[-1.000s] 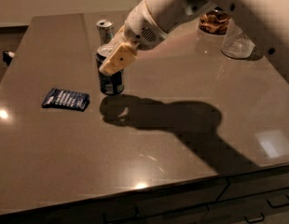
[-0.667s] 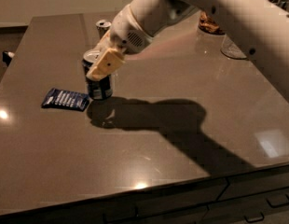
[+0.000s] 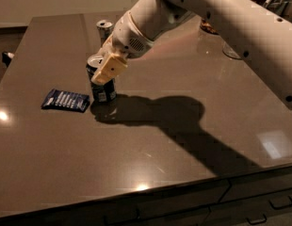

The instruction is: Move pepsi can near rxbar blueberry

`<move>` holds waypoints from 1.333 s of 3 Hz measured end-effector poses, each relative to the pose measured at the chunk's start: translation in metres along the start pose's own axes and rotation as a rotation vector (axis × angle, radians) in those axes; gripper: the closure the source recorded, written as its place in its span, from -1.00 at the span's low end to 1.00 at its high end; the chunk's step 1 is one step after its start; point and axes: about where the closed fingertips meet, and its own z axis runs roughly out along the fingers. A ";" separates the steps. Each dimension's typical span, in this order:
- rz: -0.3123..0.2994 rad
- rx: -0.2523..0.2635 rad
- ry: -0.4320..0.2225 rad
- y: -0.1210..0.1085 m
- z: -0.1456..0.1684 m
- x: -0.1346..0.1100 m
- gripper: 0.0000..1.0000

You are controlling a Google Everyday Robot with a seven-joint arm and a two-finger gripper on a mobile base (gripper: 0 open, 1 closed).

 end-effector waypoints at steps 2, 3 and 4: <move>0.057 0.010 0.039 -0.005 -0.014 0.035 -0.90; 0.051 -0.006 0.008 0.003 -0.018 0.034 -1.00; 0.051 -0.006 0.008 0.003 -0.018 0.034 -1.00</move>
Offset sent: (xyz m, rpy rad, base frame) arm 0.0102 -0.0629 -0.0234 -0.0639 0.0625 -0.0846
